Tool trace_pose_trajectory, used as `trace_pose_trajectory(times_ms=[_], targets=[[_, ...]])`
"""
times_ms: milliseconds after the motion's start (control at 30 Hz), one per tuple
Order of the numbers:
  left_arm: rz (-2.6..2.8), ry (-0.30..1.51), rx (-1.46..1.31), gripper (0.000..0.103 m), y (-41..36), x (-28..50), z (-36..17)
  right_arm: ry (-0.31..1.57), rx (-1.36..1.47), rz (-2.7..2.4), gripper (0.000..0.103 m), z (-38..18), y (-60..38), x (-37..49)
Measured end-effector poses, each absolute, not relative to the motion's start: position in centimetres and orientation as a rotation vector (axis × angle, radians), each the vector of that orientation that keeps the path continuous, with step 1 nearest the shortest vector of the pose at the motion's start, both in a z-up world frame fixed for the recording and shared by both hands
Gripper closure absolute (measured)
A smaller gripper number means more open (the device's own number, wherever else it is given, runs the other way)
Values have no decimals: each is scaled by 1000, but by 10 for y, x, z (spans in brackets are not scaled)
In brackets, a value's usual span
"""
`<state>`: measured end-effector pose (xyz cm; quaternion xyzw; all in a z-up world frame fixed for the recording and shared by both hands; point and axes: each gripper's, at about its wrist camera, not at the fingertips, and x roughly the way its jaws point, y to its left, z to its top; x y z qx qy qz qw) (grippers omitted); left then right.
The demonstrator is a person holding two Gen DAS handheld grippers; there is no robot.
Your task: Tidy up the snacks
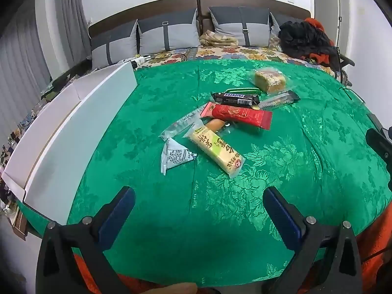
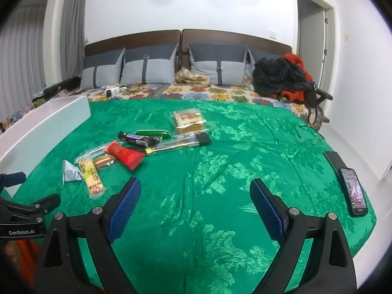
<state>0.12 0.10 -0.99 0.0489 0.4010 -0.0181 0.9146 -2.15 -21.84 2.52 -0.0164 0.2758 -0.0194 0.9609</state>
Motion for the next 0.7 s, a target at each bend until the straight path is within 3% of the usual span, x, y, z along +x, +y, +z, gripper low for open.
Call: trace_pose_trajectory(times_ms=[700], targets=[[-40,842,110,0,0,1,-13,561,-33,-47,11,21,-223,-20]])
